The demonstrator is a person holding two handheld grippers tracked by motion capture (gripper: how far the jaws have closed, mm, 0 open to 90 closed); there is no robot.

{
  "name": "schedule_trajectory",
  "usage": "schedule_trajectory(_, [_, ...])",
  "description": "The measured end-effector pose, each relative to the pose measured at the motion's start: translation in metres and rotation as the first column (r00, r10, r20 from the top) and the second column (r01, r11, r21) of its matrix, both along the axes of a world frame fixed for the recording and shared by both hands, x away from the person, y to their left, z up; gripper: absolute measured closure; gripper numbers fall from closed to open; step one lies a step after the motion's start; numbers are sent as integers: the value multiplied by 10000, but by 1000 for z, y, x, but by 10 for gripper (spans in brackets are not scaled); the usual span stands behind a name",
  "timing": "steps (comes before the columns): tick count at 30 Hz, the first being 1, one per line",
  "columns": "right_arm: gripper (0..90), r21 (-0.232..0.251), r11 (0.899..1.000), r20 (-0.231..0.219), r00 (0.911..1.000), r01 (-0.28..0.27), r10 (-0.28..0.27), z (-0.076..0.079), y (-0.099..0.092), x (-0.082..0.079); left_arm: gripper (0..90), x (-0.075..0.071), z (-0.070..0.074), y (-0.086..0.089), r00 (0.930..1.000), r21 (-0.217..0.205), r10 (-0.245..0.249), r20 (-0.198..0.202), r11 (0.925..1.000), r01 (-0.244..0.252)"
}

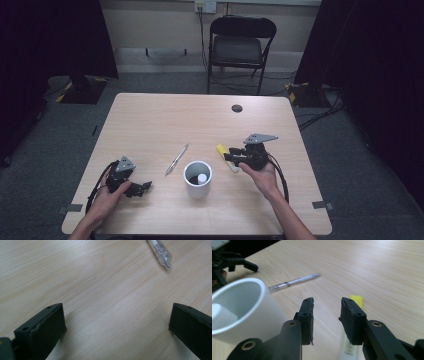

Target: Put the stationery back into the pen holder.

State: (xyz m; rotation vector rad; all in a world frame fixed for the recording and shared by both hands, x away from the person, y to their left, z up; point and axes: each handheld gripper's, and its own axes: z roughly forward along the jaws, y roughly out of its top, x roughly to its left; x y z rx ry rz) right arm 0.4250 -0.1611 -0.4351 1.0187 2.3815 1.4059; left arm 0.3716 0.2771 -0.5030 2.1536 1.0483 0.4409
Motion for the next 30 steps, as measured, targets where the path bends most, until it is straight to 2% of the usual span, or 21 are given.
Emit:
schedule_trajectory(2, [619, -258, 9996, -111, 9999, 128, -130, -7, -1, 5, 0, 0, 0, 0, 10000, -2, 1, -1, 10000, -1])
schedule_trajectory(6, [617, -466, 9987, -199, 9996, 204, -214, -13, -1, 8, 0, 0, 0, 0, 10000, 1, -3, 1, 10000, 3])
schedule_trajectory(7, [615, -660, 9974, -232, 9993, 281, -297, -18, -1, 11, 0, 0, 0, 0, 10000, -4, 0, 0, 10000, 0])
schedule_trajectory(13, [613, -1028, 9936, -414, 9978, 468, -513, -29, -3, 16, 0, 0, 0, 0, 10000, -3, -1, 0, 10000, 1])
schedule_trajectory(16, [607, -1072, 9928, -489, 9971, 528, -583, -31, -2, 17, 0, 0, 0, 0, 10000, 0, 0, 2, 10000, 0])
schedule_trajectory(30, [580, -1959, 9792, -606, 9960, 524, -655, -48, 6, 21, 0, 0, 0, 0, 10000, 2, 0, 4, 10000, 0])
